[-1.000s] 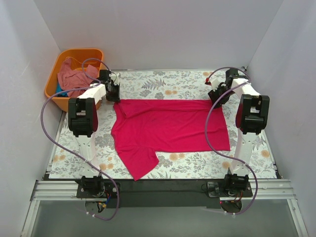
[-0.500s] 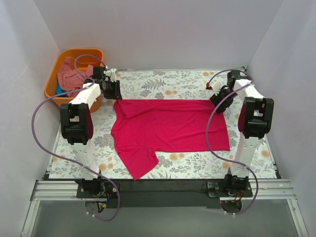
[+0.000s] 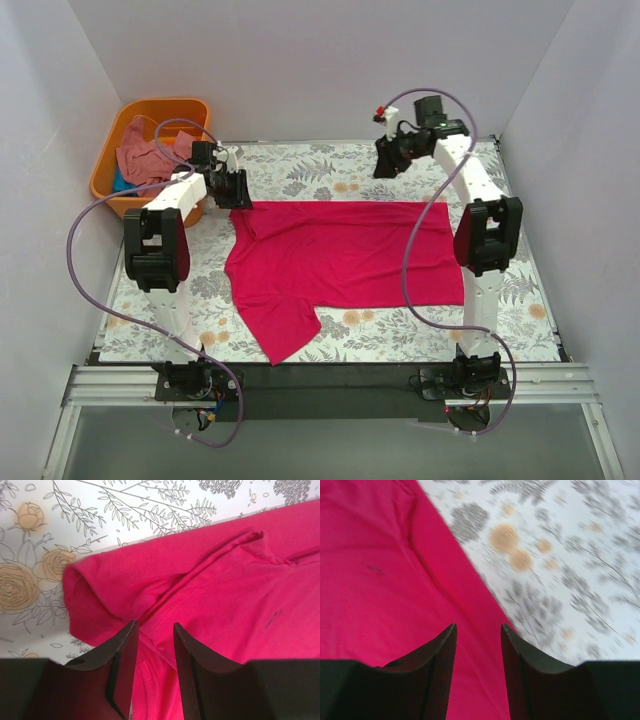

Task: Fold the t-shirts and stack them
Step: Fold the tshirt

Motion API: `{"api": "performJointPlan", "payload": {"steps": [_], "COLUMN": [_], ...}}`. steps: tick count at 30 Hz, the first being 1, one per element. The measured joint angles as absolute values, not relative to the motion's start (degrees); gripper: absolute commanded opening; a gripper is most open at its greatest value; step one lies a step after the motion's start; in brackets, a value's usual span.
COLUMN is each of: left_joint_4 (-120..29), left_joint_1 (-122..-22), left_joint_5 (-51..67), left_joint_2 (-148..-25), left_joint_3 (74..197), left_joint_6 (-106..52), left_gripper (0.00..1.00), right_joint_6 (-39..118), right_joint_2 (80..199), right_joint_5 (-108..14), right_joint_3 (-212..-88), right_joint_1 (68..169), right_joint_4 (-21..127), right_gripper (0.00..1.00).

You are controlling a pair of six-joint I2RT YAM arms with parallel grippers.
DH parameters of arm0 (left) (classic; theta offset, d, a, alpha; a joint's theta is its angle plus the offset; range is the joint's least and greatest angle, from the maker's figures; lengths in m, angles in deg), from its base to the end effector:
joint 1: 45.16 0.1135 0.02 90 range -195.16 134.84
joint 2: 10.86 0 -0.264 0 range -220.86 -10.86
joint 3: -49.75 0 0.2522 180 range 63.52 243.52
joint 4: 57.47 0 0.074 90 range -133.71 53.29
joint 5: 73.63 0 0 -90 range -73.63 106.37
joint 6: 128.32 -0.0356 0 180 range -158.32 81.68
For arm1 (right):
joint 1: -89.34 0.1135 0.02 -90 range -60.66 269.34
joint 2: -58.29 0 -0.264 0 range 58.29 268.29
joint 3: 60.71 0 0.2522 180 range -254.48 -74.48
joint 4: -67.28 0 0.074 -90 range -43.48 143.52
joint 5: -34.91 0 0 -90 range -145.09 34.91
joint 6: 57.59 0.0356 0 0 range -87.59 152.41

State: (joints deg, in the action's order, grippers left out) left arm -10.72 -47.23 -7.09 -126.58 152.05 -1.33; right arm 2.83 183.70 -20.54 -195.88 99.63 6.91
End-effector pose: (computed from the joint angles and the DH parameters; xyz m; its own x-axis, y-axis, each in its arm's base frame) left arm 0.4321 -0.0298 0.2003 -0.8315 -0.5222 -0.1895 -0.3371 0.7454 -0.5751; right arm 0.4756 0.1069 0.2916 -0.4139 -0.4884 -0.7682 -0.8113 0.5807 0.0679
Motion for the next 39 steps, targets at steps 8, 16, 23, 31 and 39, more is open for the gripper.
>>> {"api": "performJointPlan", "payload": {"steps": [8,16,23,31,39], "left_joint_4": [-11.04,-11.96,-12.51,-12.44,-12.44], "left_joint_1": [-48.17,-48.67,-48.78,-48.89,-49.94], "left_joint_5": [-6.74,-4.8,-2.57,-2.59,-2.74], "left_joint_2": [-127.87,-127.9,-128.53,-128.92,-128.9], "left_joint_3": [150.17,149.16,148.62,148.62,148.62], "left_joint_6": [-1.02,-1.46,-1.48,-2.01,-2.2], "left_gripper": [0.33,0.4,0.4,0.24,0.15], "right_joint_6": [14.0,14.39,12.27,9.61,7.81], "right_joint_2": [189.58,187.89,184.55,179.92,178.69], "right_joint_5": [-17.59,-19.06,-20.96,-21.81,-22.1], "right_joint_3": [-194.81,-187.18,-181.8,-177.94,-176.89], "right_joint_1": [109.79,109.09,108.0,105.29,100.76], "right_joint_4": [15.87,19.02,18.98,18.34,16.18], "right_gripper": [0.48,0.49,0.49,0.49,0.49]}}
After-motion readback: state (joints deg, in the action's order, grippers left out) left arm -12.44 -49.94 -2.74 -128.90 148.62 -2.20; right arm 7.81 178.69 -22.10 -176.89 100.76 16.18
